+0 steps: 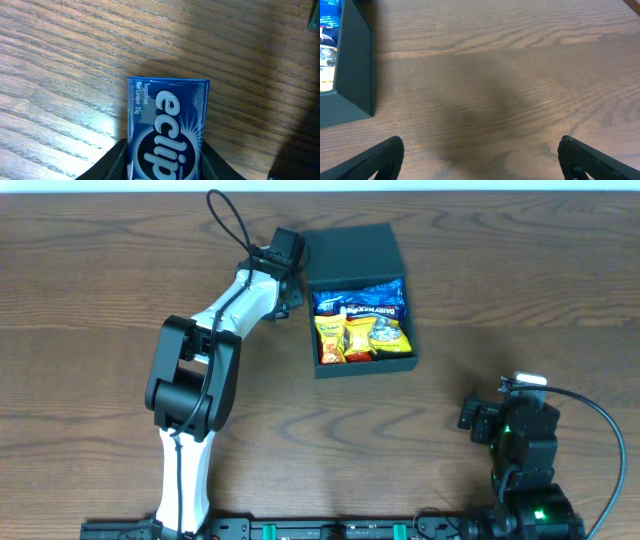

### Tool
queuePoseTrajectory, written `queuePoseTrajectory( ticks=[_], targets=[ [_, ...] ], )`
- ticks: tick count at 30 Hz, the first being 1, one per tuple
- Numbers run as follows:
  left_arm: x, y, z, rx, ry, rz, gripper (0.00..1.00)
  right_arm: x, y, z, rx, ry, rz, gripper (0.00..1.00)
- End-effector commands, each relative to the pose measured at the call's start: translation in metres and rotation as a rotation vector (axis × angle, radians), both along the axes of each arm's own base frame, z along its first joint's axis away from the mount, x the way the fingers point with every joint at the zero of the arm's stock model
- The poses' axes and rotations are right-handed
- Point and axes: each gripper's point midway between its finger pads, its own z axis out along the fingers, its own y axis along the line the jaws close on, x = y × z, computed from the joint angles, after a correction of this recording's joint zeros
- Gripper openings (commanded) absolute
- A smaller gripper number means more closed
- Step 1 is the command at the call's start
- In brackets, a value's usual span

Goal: Pack container
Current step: 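Lower the left gripper and grasp the blue Eclipse mints tin, then lift the Eclipse tin and lower it into the box's right side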

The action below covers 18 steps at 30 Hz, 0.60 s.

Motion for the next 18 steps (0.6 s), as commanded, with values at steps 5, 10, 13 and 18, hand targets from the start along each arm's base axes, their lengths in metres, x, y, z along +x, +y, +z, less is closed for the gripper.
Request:
queuePoseTrajectory(
  ticks=[5, 10, 13, 18],
  targets=[
    [-0.002, 0.001, 0.011, 0.018, -0.003, -0.004, 0.38, -0.001, -0.002, -0.001, 0.005, 0.0, -0.017, 0.99],
    [-0.006, -0.005, 0.023, 0.016, -0.012, -0.02, 0.37, -0.001, -0.002, -0.001, 0.005, 0.0, -0.017, 0.99],
    [-0.009, -0.008, 0.03, 0.019, -0.013, -0.028, 0.38, -0.001, -0.002, -0.001, 0.005, 0.0, -0.017, 0.99],
    [-0.015, -0.01, 0.044, 0.025, -0.019, -0.036, 0.37, -0.001, -0.002, -0.001, 0.005, 0.0, -0.017, 0.99]
  ],
)
